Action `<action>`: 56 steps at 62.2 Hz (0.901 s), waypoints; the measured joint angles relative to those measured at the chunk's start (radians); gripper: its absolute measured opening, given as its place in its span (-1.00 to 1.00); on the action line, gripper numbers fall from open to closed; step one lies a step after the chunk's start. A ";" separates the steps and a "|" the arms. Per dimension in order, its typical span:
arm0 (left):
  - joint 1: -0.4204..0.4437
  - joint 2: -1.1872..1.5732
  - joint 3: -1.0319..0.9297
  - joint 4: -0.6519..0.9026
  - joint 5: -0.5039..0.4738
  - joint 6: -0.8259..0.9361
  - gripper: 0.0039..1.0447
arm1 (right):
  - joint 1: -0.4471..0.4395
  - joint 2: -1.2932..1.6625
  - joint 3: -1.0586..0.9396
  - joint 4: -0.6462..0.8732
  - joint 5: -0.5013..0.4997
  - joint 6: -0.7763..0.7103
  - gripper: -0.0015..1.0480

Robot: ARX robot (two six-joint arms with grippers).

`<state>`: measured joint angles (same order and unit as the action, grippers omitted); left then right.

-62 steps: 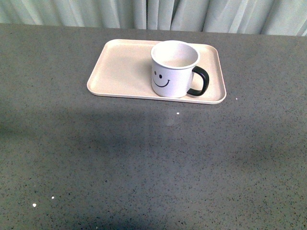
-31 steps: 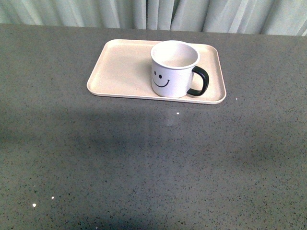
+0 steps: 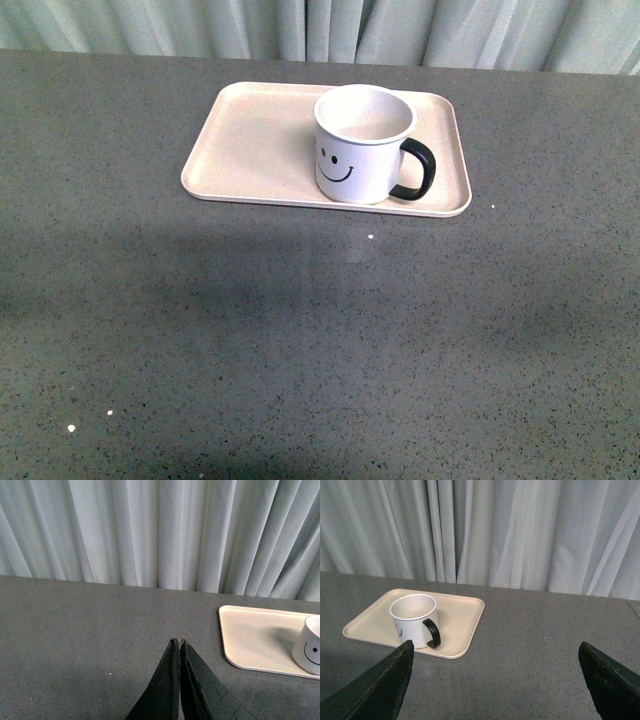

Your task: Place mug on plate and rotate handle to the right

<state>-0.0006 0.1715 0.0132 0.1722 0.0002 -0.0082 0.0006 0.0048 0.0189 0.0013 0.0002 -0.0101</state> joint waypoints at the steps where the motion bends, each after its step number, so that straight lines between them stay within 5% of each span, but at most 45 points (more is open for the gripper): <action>1: 0.000 -0.025 0.000 -0.030 0.000 0.000 -0.98 | 0.000 0.000 0.000 0.000 0.000 0.000 0.82; 7: 0.000 -0.142 0.000 -0.163 0.000 0.000 -0.98 | 0.000 0.000 0.000 0.000 0.001 0.000 0.82; 28: 0.000 -0.155 0.000 -0.172 0.000 0.000 -0.98 | 0.000 0.000 0.000 0.000 0.000 0.000 0.82; 35: 0.000 -0.155 0.000 -0.172 0.000 0.000 -0.65 | -0.004 0.008 0.004 -0.009 -0.017 -0.002 0.82; 40: 0.000 -0.155 0.000 -0.172 0.000 0.000 -0.34 | -0.144 0.296 0.184 -0.365 -0.375 -0.129 0.82; 44: 0.000 -0.155 0.000 -0.172 0.000 0.000 -0.13 | -0.211 0.507 0.291 -0.425 -0.506 -0.197 0.82; 56: 0.000 -0.155 0.000 -0.172 0.000 0.000 0.52 | -0.248 1.046 0.643 -0.165 -0.483 -0.275 0.82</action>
<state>-0.0006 0.0166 0.0135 -0.0002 0.0002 -0.0078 -0.2470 1.0512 0.6621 -0.1638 -0.4824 -0.2855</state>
